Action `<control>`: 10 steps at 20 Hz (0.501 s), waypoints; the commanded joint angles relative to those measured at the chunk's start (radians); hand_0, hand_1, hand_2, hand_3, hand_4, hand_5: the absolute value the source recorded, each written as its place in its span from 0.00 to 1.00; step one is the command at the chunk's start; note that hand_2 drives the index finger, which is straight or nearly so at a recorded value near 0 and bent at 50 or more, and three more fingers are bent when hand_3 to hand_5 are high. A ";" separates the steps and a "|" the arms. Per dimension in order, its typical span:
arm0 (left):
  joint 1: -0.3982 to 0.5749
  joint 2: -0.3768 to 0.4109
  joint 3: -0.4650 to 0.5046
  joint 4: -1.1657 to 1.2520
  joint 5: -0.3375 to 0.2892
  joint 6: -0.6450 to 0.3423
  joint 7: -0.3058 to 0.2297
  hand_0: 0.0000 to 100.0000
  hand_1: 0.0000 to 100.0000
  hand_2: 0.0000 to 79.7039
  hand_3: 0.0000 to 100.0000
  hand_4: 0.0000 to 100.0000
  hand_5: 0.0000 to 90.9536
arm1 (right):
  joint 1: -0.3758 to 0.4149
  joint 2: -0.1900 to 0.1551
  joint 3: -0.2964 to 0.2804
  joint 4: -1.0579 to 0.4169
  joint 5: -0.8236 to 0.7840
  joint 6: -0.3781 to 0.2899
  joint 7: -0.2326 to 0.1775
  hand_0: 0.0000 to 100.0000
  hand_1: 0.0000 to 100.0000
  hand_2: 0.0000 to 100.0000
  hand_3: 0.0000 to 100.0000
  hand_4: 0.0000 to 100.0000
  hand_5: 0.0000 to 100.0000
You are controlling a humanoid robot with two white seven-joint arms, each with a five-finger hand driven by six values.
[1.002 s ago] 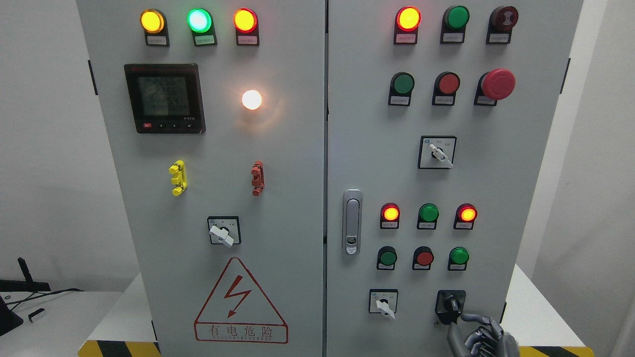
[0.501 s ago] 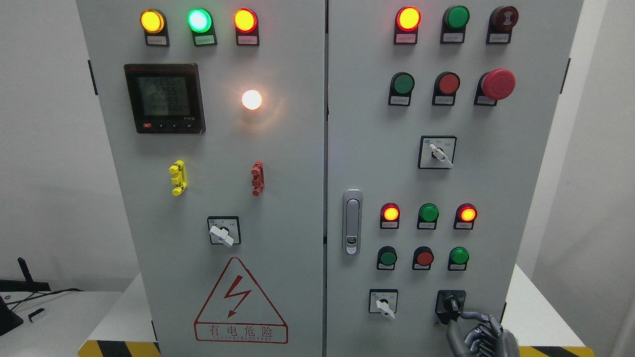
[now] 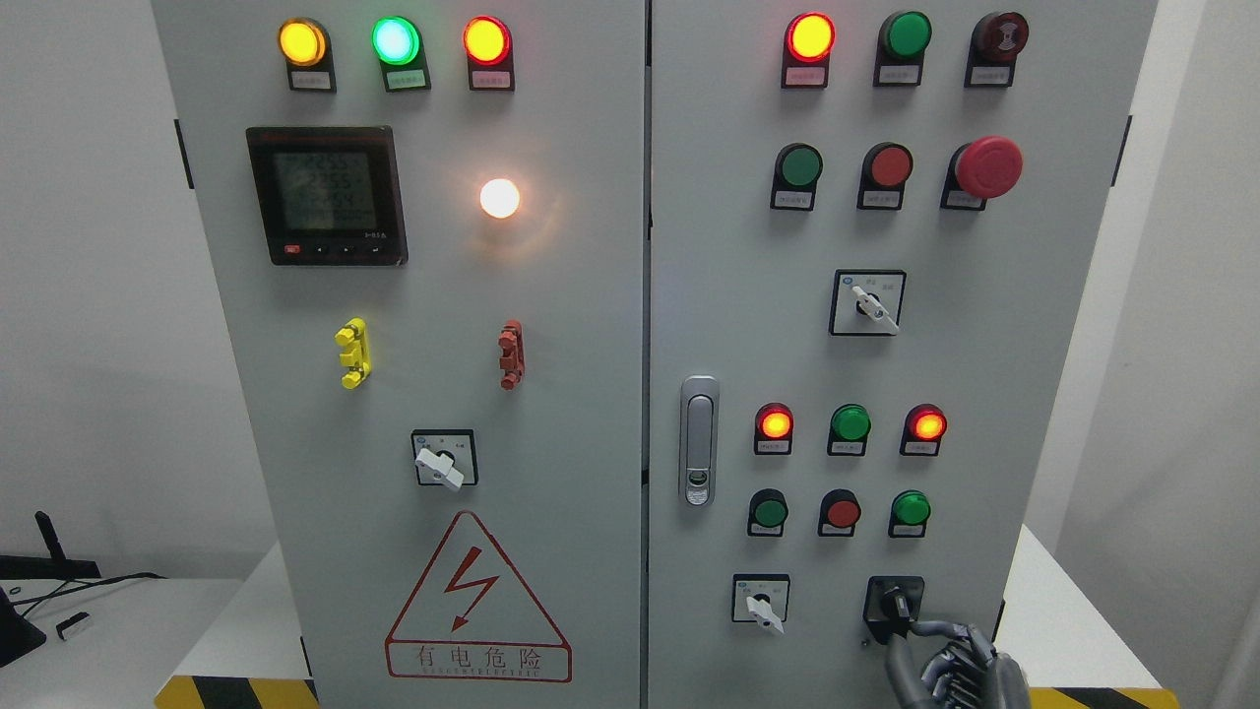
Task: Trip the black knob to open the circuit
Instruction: 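Close the right hand's fingers around the black rotary knob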
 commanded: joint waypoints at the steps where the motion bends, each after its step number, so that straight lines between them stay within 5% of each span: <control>1: 0.000 0.001 0.000 0.000 0.005 0.001 0.000 0.12 0.39 0.00 0.00 0.00 0.00 | -0.003 0.000 0.004 0.001 0.000 0.002 0.000 0.40 0.77 0.48 0.88 0.97 1.00; 10: 0.000 -0.001 0.000 0.000 0.005 0.001 0.000 0.12 0.39 0.00 0.00 0.00 0.00 | -0.003 0.000 0.004 0.004 0.000 0.003 0.000 0.39 0.77 0.48 0.89 0.97 1.00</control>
